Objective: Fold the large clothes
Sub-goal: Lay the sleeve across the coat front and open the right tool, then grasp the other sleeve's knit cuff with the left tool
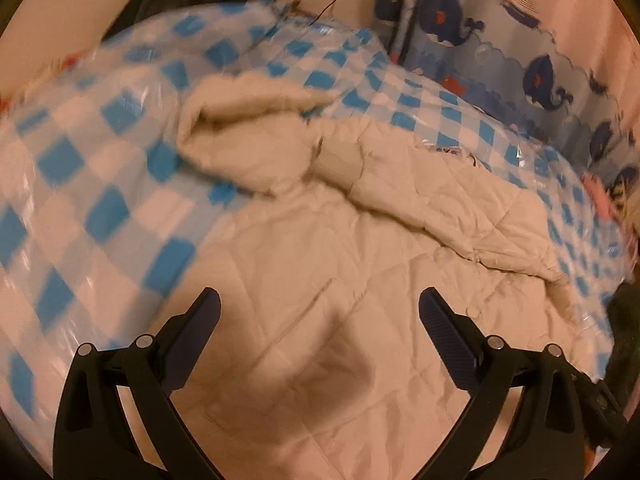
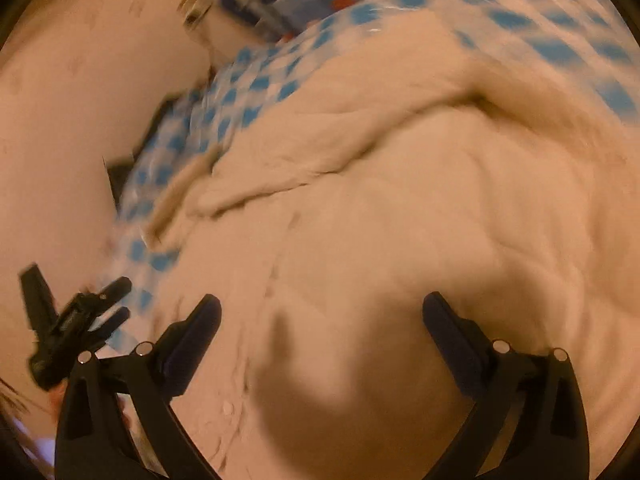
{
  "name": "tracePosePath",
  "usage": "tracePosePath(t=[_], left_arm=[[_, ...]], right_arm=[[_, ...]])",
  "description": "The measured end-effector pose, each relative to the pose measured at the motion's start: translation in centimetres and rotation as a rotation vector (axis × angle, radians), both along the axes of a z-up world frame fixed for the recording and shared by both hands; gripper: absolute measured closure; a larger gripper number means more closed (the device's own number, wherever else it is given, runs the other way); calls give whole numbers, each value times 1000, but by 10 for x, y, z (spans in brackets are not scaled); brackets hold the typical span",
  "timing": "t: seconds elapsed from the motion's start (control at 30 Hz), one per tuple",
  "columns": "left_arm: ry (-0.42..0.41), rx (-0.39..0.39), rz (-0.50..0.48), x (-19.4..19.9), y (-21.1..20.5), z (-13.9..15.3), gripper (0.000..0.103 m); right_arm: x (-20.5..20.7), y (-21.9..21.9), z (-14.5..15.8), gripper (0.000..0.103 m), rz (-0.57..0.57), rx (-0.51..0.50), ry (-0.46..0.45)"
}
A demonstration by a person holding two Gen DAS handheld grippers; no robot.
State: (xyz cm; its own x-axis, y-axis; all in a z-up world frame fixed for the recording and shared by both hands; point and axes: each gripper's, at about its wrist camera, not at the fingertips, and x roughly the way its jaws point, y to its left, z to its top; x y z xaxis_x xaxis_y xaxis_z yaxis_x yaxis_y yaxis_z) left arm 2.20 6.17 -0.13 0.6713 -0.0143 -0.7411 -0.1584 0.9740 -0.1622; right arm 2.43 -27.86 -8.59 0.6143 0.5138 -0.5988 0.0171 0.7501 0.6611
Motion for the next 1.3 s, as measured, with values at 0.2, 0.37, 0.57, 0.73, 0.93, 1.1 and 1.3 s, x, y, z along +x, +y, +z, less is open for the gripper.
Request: tracePosePath(t=[0.2, 0.37, 0.57, 0.73, 0.93, 1.1, 1.3], left_arm=[[-78, 222, -113, 51, -8, 48, 7], [-31, 375, -192, 134, -4, 59, 7], [90, 513, -288, 233, 1, 32, 7], [149, 497, -242, 294, 15, 9, 8], [214, 513, -237, 332, 24, -30, 8], [253, 549, -186, 353, 34, -55, 9], [224, 487, -125, 347, 49, -52, 64]], right_arm=[[6, 20, -7, 7, 59, -111, 8], [4, 20, -11, 7, 51, -137, 8], [4, 24, -14, 6, 44, -170, 12], [2, 24, -15, 6, 45, -203, 8], [1, 27, -16, 6, 42, -215, 2], [1, 34, -16, 5, 42, -250, -1], [2, 39, -16, 5, 44, -295, -2]])
